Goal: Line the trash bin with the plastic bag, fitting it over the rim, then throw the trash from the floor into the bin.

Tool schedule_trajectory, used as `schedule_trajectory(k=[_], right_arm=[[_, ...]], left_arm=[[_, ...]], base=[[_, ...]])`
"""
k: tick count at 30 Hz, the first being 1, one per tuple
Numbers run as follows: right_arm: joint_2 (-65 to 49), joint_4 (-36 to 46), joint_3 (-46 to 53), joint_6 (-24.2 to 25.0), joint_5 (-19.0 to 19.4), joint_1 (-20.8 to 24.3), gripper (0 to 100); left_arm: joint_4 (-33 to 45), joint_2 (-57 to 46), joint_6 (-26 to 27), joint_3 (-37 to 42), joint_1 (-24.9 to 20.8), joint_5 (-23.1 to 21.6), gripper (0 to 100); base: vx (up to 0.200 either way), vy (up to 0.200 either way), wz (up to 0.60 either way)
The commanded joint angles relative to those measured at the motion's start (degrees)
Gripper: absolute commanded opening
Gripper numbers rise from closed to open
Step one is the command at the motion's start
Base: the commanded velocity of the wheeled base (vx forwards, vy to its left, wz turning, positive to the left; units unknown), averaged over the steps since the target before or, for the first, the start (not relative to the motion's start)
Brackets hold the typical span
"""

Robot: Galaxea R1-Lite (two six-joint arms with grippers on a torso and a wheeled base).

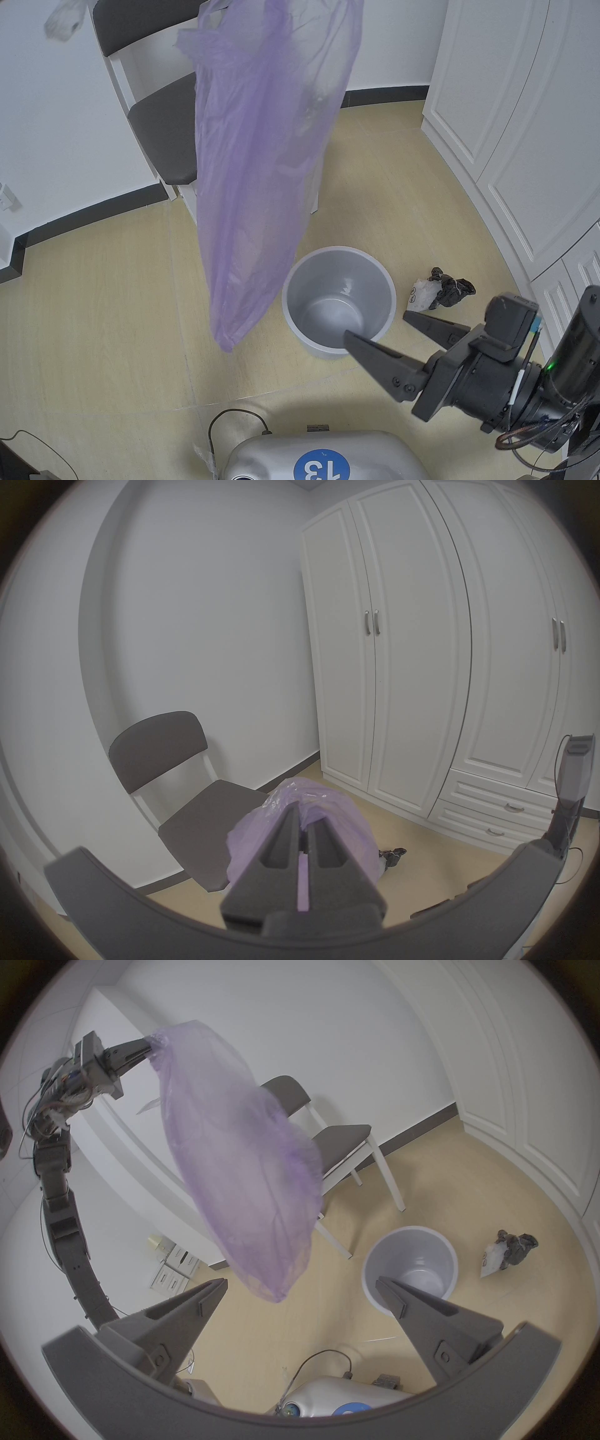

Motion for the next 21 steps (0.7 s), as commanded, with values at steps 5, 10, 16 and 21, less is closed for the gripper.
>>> schedule_trajectory(k=[5, 10, 16, 21], right_arm=[[11.76, 0.06, -5.98, -0.21, -1.61, 2.25, 100], [16.95, 0.15, -9.06, -0.3, -1.97, 2.16, 100], [21.34, 0.15, -11.78, -0.3, -2.58, 1.37, 100], [23.36, 0.15, -13.89, -0.38, -2.93, -2.06, 100]], left_arm=[[0.03, -0.9, 0.03, 0.01, 0.09, 0.58, 0], [0.12, -1.25, 0.21, 0.01, -0.09, 0.58, 0], [-0.06, -1.43, 0.91, 0.01, -0.27, 0.58, 0], [-0.15, -1.78, 0.91, 0.01, -0.27, 0.58, 0]], base=[[0.0, 0.0, 0.0], [0.0, 0.0, 0.0], [0.0, 0.0, 0.0], [0.0, 0.0, 0.0]])
